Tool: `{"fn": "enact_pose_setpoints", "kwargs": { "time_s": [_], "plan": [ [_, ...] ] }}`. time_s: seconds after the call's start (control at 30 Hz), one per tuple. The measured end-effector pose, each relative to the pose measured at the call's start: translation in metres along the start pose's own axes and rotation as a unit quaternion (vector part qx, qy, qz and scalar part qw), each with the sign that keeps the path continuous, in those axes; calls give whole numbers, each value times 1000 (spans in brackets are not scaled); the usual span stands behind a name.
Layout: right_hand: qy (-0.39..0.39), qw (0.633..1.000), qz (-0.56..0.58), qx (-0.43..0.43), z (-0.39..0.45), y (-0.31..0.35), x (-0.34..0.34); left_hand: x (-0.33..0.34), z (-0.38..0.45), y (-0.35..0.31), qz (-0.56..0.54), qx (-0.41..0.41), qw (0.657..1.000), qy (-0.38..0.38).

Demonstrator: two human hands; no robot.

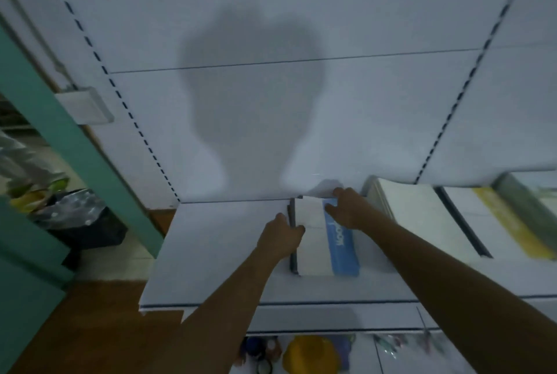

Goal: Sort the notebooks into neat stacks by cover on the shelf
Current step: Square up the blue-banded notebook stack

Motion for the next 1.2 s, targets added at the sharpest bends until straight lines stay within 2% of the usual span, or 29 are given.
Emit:
{"fn": "enact_pose_setpoints", "kwargs": {
  "time_s": [0.23,0.4,0.53,0.6,0.67,0.77,0.87,0.97,1.07,1.2],
  "plan": [
    [34,983,117,140,0,-45,38,25,42,2,-137,-14,990,20],
    [-52,945,281,160,7,-42,59,26,47,-4,-239,-34,971,-2],
    [-53,899,395,183,11,-54,65,31,49,8,-315,-71,946,19],
    [-38,872,458,170,9,-57,69,37,46,11,-355,-65,932,31],
    [-51,862,481,149,3,-55,64,36,41,6,-357,-27,934,10],
    [-157,847,506,35,-13,-38,34,20,30,-12,-390,54,919,-30],
    [-277,807,516,-76,-35,-22,-1,-3,11,-37,-393,149,905,-70],
    [-334,785,502,-145,-45,-21,-5,-4,2,-47,-385,199,897,-80],
    [-289,772,540,-167,-39,-38,21,8,3,-39,-377,205,900,-79],
    [-202,774,581,-153,-31,-44,40,24,8,-34,-388,223,893,-45]
  ]
}}
Point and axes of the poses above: each hand's wrist, its own z-axis towards the middle knuckle, its own x-axis out of the palm, y = z × x, the point moved 7 cm from there along z, towards the middle knuckle, and after that the axes turned 12 degrees about y, right-handed, at the moved point
